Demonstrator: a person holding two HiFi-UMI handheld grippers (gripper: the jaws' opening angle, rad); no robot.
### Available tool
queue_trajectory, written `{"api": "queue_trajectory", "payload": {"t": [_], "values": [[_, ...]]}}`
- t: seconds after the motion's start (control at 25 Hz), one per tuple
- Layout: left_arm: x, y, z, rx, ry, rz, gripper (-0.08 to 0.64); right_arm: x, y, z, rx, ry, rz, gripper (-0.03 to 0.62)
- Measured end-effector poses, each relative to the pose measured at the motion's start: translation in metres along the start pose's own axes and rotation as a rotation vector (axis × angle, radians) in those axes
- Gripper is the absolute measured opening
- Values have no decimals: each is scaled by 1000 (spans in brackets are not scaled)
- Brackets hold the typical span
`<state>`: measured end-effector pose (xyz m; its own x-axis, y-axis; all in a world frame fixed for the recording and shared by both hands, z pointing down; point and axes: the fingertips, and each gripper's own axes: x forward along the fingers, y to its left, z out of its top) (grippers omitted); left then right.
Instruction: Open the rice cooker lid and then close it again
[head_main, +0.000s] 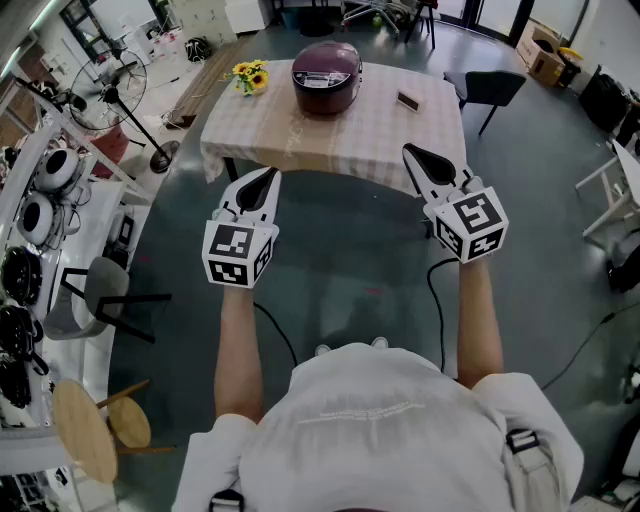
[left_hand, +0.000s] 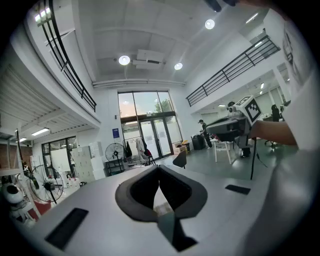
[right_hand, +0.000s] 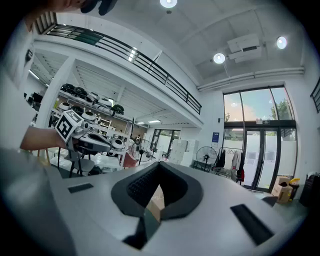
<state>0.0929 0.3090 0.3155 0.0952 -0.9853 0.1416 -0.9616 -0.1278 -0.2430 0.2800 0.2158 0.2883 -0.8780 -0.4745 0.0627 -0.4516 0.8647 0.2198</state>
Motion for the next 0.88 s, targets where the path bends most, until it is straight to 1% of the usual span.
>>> {"api": "queue_trajectory", "payload": {"t": [0.12,0.24,0.48,0.64,0.76,0.8,0.84,0.88], "values": [[0,-2,4,17,-1,-7,15,0,0,-1,0,3,2,23],[0,-4,2,16,0,-12,15,0,2,-5,5,6,5,23],[-3,-4,-5,-6,8,-14,15,-5,-1,-9,65,-18,-9,23],[-5,3,-9,-12,14,4,17,-3,2,-10,44,-6,-11,25],[-9,9,-11,-12,15,22,18,-1,10,-9,38,-7,17,26],[-10,10,-12,-9,16,25,26,0,13,-9,34,-7,28,35],[-11,12,-12,-5,16,25,53,1,17,-8,29,-7,38,89],[-12,13,-12,-1,15,23,108,3,20,-7,21,-7,47,131]]}}
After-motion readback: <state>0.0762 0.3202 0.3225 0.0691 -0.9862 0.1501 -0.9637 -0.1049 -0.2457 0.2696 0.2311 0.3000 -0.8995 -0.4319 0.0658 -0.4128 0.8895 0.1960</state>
